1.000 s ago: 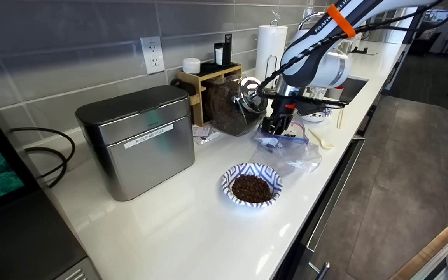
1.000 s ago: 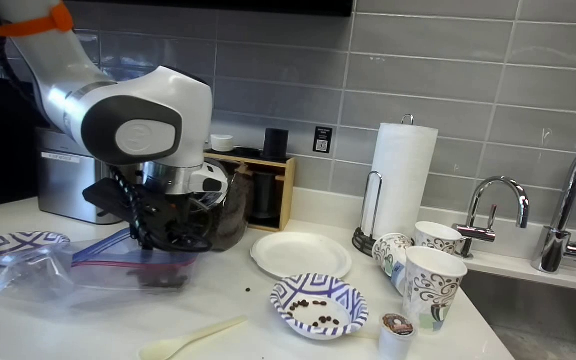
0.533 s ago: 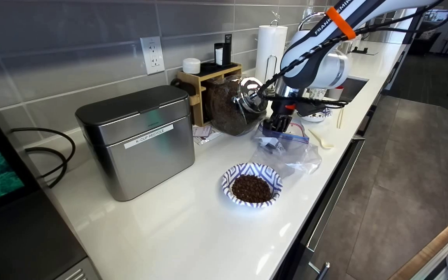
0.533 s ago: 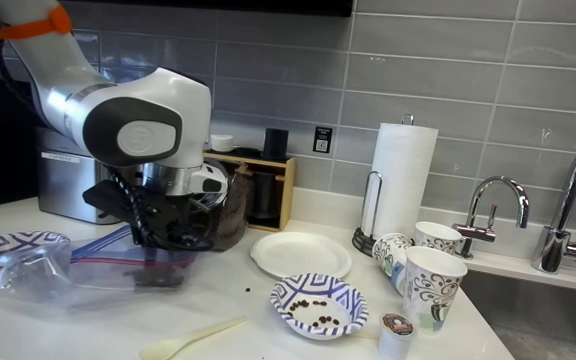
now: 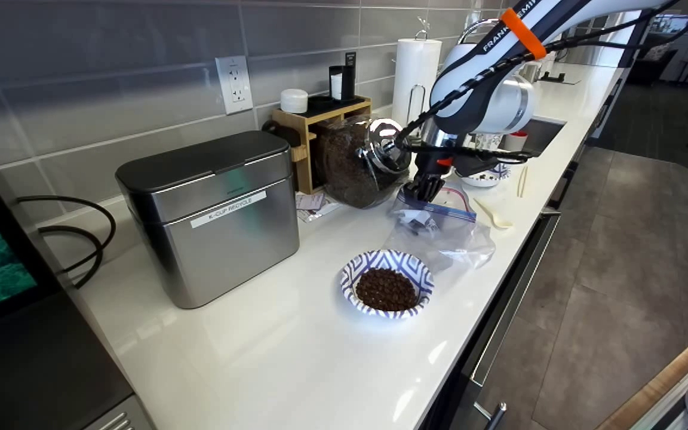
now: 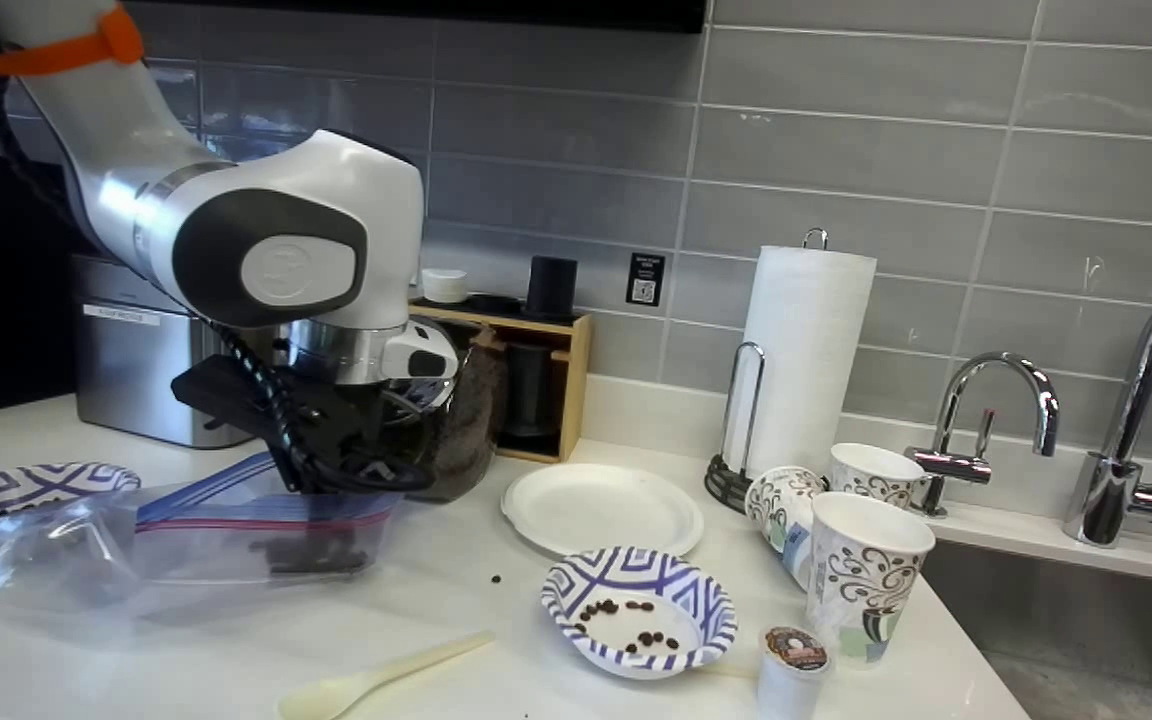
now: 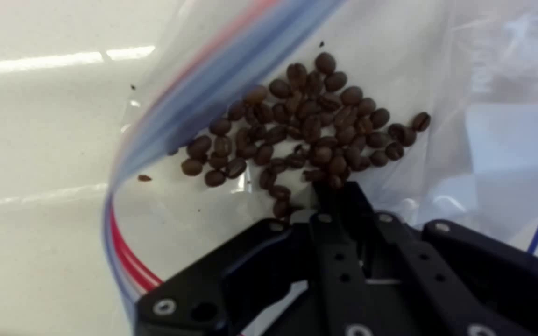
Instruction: Remove the white spoon from the bowl and place it on the countertop, get some of the contents from the clear plastic and place them on the white spoon.
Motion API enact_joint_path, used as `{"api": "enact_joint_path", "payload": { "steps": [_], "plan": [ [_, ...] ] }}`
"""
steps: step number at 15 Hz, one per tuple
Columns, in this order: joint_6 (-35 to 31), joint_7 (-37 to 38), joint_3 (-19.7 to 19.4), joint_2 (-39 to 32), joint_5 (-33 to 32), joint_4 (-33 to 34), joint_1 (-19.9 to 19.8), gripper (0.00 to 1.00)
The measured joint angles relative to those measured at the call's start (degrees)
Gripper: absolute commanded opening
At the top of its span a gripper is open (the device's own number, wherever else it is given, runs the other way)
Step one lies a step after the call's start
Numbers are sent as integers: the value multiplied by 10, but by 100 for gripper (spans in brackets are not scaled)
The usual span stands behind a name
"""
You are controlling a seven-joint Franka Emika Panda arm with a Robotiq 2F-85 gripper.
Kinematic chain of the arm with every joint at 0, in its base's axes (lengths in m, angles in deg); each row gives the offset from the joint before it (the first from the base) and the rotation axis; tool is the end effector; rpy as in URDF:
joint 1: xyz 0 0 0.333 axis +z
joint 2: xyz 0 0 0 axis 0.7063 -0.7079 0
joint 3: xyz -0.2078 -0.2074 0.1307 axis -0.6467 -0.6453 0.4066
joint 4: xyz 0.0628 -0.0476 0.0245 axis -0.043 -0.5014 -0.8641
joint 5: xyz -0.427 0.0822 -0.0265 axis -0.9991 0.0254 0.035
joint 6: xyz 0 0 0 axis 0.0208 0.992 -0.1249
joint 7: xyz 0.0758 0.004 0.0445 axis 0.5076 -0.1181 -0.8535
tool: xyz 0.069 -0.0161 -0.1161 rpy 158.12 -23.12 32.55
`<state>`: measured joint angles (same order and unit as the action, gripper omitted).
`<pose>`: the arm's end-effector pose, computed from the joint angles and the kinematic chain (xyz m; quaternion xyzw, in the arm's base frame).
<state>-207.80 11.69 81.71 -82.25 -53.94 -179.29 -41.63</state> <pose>0.5611 0.1406 0.1866 -0.9834 -0.1544 -0.0435 0.0854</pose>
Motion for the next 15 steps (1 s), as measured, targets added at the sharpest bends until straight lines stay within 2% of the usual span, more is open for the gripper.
{"api": "enact_joint_path", "payload": {
  "steps": [7, 15],
  "plan": [
    [18, 10, -5, 8, 8, 2, -19, 3],
    [162, 17, -26, 68, 86, 16, -48, 3]
  ]
}}
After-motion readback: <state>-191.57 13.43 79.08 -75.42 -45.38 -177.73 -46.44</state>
